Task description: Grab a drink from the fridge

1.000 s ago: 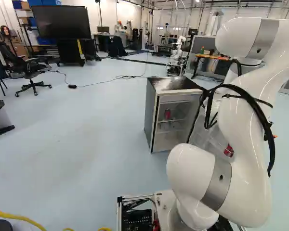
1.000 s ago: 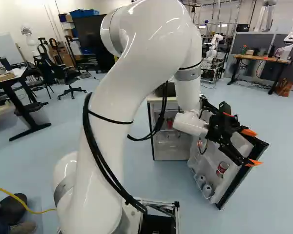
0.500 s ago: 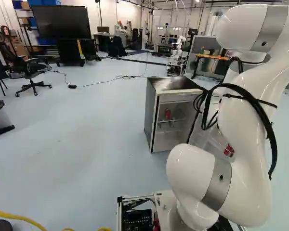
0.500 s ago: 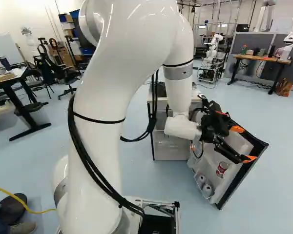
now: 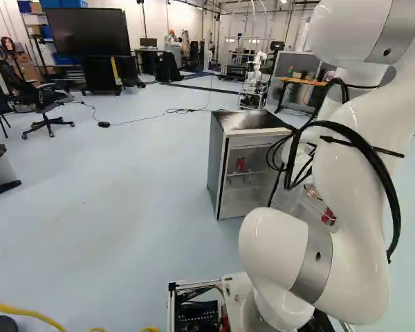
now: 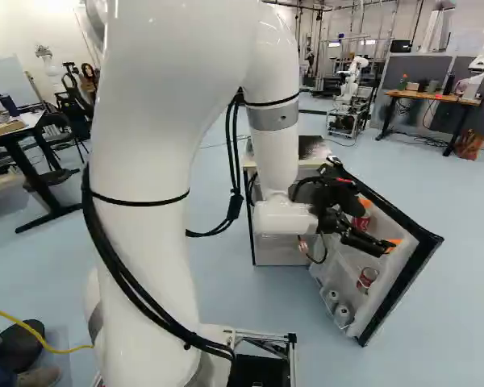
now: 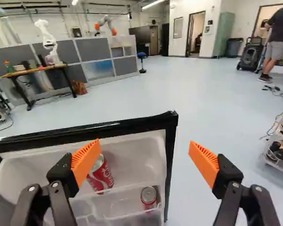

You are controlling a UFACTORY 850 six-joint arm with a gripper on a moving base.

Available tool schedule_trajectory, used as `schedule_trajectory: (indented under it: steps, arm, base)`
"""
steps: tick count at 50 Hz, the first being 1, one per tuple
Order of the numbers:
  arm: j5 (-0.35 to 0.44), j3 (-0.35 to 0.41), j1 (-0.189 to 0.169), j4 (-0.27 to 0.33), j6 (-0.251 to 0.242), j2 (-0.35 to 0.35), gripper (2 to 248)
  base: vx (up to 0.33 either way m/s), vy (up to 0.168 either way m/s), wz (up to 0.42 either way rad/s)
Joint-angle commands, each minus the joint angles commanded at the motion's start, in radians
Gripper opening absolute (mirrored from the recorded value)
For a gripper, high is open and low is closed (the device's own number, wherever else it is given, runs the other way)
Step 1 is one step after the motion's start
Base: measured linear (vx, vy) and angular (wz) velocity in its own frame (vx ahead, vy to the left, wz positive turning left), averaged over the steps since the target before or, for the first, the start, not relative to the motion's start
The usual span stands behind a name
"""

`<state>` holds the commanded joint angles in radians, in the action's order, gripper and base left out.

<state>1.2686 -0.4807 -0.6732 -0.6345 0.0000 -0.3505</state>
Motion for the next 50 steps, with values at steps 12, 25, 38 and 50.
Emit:
schedule_trajectory:
  steps: [12, 25, 38, 50]
  arm:
    - [0.000, 0.060, 0.030, 0.127, 0.000, 0.047, 247]
    - [0.000, 0.113, 0.068, 0.263, 0.000, 0.089, 247]
    - [0.000, 0.138, 0.096, 0.399, 0.000, 0.109, 247]
    - [0.000, 0.134, 0.099, 0.526, 0.000, 0.085, 247]
  base:
    - [0.000, 0.000, 0.000]
    - [0.000, 0.000, 0.000]
    - [0.000, 0.000, 0.000]
    - [0.000, 0.000, 0.000]
